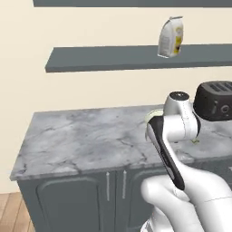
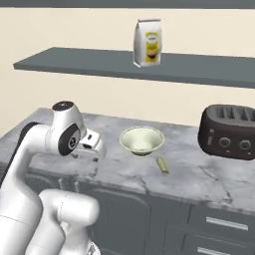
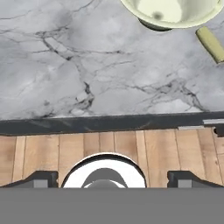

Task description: Pick the egg and butter from the fridge and place them by the bowl for mixing.

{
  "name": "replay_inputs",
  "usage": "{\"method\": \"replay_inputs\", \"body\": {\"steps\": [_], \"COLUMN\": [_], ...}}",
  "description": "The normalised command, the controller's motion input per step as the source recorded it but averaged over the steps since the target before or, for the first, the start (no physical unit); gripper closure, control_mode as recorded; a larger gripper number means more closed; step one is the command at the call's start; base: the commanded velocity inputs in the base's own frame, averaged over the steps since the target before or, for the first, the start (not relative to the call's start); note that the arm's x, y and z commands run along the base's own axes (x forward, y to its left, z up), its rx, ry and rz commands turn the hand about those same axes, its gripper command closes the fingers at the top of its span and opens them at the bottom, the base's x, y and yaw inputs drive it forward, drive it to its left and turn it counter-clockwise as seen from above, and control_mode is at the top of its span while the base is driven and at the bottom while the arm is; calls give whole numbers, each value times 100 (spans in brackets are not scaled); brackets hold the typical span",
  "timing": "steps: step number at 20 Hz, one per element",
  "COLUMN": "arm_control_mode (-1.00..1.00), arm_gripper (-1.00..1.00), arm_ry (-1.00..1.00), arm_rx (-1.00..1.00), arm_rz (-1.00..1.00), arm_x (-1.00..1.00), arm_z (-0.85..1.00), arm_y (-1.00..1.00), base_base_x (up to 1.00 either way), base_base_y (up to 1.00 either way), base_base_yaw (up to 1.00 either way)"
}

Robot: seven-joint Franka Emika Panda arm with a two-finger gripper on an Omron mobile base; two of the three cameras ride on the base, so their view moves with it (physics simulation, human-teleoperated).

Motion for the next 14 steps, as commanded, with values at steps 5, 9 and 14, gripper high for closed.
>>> {"method": "replay_inputs", "body": {"steps": [5, 9, 14], "arm_control_mode": [100, 100, 100], "arm_gripper": [-100, -100, -100], "arm_ry": [0, 0, 0], "arm_rx": [0, 0, 0], "arm_rz": [0, 0, 0], "arm_x": [0, 0, 0], "arm_z": [0, 0, 0], "arm_y": [0, 0, 0], "base_base_x": [0, -5, -3], "base_base_y": [98, 88, 87], "base_base_yaw": [68, 90, 90]}}
